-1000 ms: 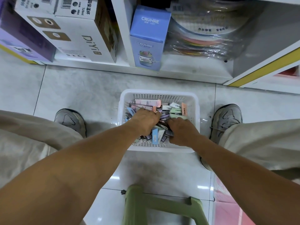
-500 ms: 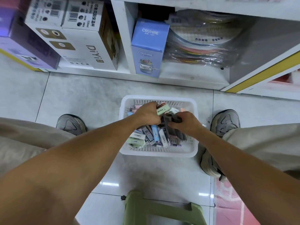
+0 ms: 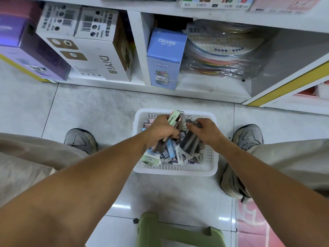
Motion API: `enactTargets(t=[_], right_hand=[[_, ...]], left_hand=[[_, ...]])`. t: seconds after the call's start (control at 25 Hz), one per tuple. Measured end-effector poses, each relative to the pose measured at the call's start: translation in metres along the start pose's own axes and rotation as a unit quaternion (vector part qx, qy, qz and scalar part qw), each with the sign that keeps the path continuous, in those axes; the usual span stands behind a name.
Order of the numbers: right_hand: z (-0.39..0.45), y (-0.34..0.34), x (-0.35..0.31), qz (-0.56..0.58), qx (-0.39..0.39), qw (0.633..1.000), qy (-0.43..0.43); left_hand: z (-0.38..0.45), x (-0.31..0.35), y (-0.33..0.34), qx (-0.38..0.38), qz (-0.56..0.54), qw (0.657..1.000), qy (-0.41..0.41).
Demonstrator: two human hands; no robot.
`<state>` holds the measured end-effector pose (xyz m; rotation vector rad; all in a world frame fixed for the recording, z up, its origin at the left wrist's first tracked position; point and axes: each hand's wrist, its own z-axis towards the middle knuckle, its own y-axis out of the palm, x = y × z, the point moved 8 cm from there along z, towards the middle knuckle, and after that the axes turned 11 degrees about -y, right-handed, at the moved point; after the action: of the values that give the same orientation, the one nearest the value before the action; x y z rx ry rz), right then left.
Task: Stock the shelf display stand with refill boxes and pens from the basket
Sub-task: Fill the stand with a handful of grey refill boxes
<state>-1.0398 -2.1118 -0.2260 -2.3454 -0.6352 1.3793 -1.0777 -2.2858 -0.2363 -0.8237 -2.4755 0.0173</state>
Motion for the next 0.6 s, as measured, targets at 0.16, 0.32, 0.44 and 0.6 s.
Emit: enactTargets(t=[0.16,0.32,0.44,0.6], right_hand=[[-0.002,0.006,-0.001,0.125,0.015,0.99,0.071],[-0.002,0.013,-0.005,0.159,0.089,0.977,0.108],[-0.003,0.024,-0.006,0.122,0.104,0.973,0.165],[-0.011,0.041,-0.023,0.358,0.082,0.901,0.232]], left_hand=[[-0.004,-0.01,0.017,-0.093,-0.118,0.986,-0.074],[-0.013,-0.012,0.036,-0.18,-0.176,0.963,-0.098],[-0.025,-0.009,0.048,-0.225,-0.196,0.949,-0.104],[-0.035,-0.006,0.042,-0.201,-0.207,0.953,-0.095]])
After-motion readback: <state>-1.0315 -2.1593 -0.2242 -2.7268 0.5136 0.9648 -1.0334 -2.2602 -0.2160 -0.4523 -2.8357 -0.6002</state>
